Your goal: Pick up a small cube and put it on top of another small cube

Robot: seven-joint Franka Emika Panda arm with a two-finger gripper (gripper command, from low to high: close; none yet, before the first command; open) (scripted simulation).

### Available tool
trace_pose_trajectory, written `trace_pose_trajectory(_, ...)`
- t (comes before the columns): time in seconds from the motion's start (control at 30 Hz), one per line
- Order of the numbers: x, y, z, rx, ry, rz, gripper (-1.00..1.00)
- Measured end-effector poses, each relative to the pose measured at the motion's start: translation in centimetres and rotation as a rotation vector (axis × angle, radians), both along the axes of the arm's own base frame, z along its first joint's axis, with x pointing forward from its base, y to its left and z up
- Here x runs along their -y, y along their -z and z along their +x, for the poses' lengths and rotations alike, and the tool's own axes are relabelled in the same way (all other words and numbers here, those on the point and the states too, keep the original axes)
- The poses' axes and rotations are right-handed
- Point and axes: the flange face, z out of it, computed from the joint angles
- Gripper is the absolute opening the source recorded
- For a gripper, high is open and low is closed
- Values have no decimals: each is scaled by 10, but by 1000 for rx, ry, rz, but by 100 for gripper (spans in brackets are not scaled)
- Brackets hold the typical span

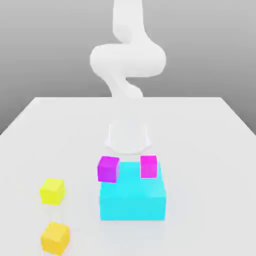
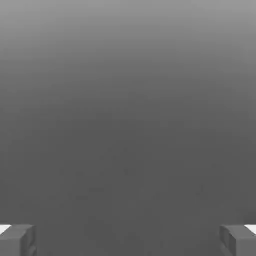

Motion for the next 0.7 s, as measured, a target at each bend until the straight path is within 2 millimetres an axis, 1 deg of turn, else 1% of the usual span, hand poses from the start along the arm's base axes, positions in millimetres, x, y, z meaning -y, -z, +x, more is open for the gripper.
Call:
trace_pose_trajectory(0.07,12,31,26,-57,8,17,0)
trace_pose_trajectory(0.17,28,79,58,-138,24,39,0)
trace_pose_trajectory(0.27,45,130,83,-217,44,59,0)
trace_pose_trajectory(0.37,62,183,102,-295,68,75,0)
trace_pose_trajectory(0.47,79,238,114,-373,95,87,0)
trace_pose_trajectory(0.53,91,275,119,-426,114,92,0)
trace_pose_trajectory(0.6,105,312,119,-477,140,97,0)
trace_pose_trajectory(0.7,124,367,115,-555,176,100,0)
